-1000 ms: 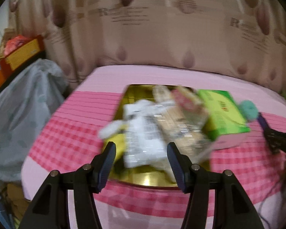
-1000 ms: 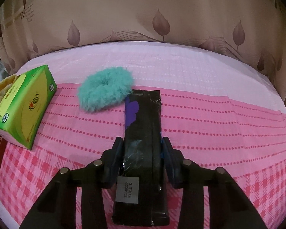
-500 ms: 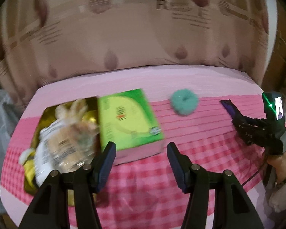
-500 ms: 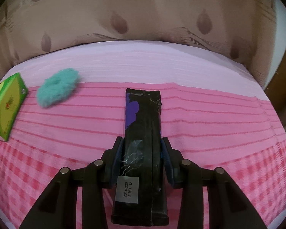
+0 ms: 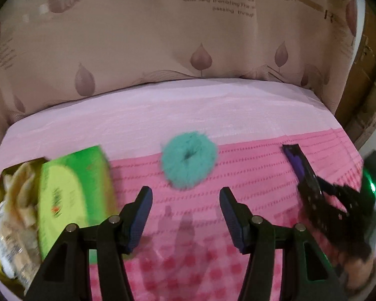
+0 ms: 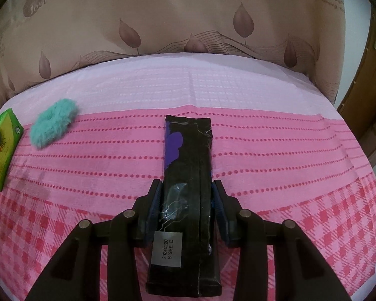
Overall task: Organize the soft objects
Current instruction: 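Grasp the teal fluffy scrunchie with the left tool and lift it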
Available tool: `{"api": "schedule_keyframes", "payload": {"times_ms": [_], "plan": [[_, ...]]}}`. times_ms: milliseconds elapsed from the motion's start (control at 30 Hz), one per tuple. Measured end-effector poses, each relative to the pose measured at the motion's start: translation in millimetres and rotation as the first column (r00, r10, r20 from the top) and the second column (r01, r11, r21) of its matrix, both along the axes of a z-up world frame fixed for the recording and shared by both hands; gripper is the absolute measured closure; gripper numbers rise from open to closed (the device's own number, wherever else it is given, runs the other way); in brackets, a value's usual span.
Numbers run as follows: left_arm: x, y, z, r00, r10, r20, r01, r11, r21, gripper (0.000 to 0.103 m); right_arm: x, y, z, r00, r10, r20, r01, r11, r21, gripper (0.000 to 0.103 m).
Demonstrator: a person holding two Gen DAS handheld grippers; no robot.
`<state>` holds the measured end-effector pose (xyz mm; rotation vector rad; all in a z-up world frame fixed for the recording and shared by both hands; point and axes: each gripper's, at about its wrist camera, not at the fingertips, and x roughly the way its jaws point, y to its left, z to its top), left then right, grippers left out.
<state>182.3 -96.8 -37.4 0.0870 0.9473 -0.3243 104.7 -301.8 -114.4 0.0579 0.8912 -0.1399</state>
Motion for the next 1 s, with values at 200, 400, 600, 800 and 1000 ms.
{"api": "schedule_keyframes", "payload": {"times_ms": [200,400,600,800,1000], "plan": [[38,-22,-24,0.998,0.027,-0.055,-0.026,0.999,0.035,0.046,3,4,2,1.000,0.001,0.000,-0.001,1.000,0.004,0.065],[69,-29,-46,0.991,0.071,-0.109,-0.066,0.997,0.044,0.046,6,6,3,1.000,0.004,0.001,-0.004,1.000,0.018,0.063],[87,-28,-61,0.980,0.112,-0.163,-0.109,0.994,0.027,0.043,8,11,4,1.000,0.007,0.001,-0.007,1.000,0.021,0.062],[88,-28,-57,0.983,0.094,-0.156,-0.089,0.995,0.042,0.070,8,12,5,1.000,0.007,0.001,-0.007,1.000,0.023,0.062],[85,-20,-54,0.976,0.093,-0.198,-0.098,0.995,-0.014,0.087,8,12,5,1.000,0.007,0.000,-0.007,1.000,0.022,0.062]]}}
